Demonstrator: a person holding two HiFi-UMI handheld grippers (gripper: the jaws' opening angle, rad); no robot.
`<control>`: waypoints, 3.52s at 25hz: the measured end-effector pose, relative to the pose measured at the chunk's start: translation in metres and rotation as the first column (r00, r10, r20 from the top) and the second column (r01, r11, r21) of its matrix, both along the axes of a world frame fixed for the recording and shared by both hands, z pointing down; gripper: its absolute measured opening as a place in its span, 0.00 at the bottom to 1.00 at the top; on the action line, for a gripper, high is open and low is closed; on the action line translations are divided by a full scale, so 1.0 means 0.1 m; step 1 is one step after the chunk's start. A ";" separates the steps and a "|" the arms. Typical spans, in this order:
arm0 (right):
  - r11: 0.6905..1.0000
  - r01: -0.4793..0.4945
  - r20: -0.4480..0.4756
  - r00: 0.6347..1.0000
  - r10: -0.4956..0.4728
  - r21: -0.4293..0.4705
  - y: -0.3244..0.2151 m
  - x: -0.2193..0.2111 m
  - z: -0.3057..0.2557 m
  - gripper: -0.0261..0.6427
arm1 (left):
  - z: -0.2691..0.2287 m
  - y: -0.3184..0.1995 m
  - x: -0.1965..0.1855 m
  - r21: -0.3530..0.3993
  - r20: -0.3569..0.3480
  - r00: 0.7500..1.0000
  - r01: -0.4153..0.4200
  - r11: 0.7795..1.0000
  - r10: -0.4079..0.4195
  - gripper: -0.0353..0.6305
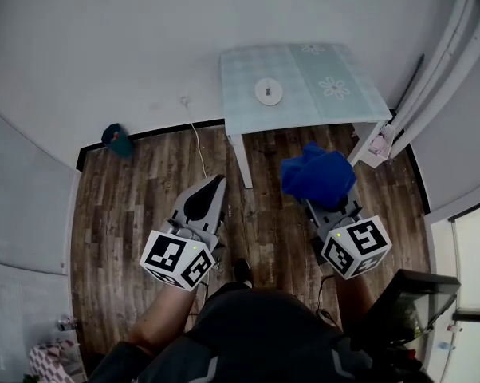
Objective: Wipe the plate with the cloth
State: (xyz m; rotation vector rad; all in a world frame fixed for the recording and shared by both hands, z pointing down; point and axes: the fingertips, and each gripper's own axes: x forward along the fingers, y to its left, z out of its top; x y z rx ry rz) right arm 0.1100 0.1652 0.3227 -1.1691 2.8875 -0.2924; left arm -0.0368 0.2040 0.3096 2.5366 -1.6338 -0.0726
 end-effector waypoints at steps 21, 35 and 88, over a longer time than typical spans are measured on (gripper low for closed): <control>0.998 -0.054 -0.073 0.996 0.052 -0.034 -1.11 -0.94 0.08 0.22 | 0.23 -1.14 -0.95 -0.044 -0.099 0.994 -0.052 0.998 0.048 0.07; 0.999 0.016 -0.045 0.999 -0.018 -0.048 -2.57 -0.66 0.07 0.22 | 0.33 -2.64 -0.65 -0.105 -0.023 0.999 0.041 0.994 -0.043 0.07; 0.956 0.032 -0.213 0.972 -0.097 -0.290 -5.72 -1.67 1.90 0.22 | 2.78 -5.46 -0.63 -0.625 -0.056 0.995 -0.103 0.774 0.087 0.18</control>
